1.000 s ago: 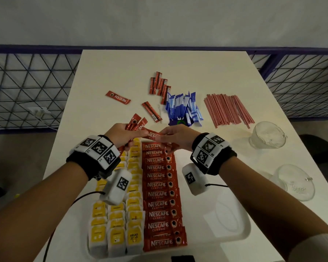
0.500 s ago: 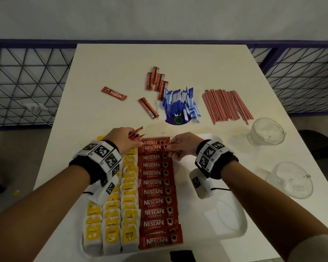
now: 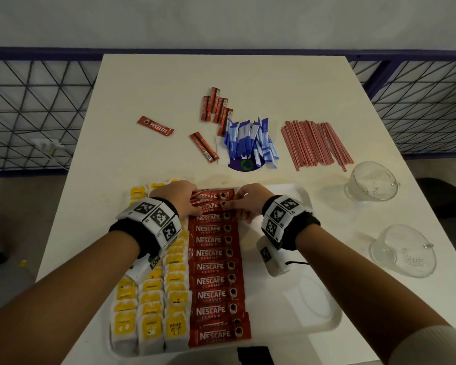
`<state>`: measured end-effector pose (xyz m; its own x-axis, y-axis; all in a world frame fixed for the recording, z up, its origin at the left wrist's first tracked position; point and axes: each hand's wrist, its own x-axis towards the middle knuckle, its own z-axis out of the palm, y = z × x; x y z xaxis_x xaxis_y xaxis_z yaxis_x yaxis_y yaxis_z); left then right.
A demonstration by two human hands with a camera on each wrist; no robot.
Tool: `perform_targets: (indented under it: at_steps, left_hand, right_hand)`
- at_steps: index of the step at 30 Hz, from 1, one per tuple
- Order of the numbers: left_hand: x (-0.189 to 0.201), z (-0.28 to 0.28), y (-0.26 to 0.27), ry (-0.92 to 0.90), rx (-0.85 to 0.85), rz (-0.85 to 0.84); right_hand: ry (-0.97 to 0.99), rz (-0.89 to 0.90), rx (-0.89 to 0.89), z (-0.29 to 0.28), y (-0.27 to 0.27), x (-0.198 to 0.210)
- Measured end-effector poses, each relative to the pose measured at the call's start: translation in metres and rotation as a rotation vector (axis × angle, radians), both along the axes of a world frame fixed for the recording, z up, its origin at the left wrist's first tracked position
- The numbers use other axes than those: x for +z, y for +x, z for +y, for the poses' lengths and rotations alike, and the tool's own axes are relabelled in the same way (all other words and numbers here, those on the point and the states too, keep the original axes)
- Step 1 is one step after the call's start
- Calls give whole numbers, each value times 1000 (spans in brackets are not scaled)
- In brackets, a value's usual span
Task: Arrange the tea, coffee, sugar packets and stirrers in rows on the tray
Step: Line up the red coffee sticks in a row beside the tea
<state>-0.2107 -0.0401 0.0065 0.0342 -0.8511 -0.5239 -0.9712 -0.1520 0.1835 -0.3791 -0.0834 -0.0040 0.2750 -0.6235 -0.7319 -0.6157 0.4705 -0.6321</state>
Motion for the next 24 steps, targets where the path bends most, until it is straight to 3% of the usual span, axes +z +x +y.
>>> perform_targets:
  at_steps: [14,17,20,24]
  left_hand:
    - [-2,0,-1,3,-27,-46]
    - [0,0,1,-1,6,-18]
    - [1,1,5,-25,44,45]
    - [9,-1,2,7,128,304]
  right_hand:
    - [11,-100,-114,2,-5,-3]
    - [-55,-30,-19,0,-8,-5]
    - [-122,22,62,-4,-13,-4]
    - [-159,-180,112,-3,-10,9]
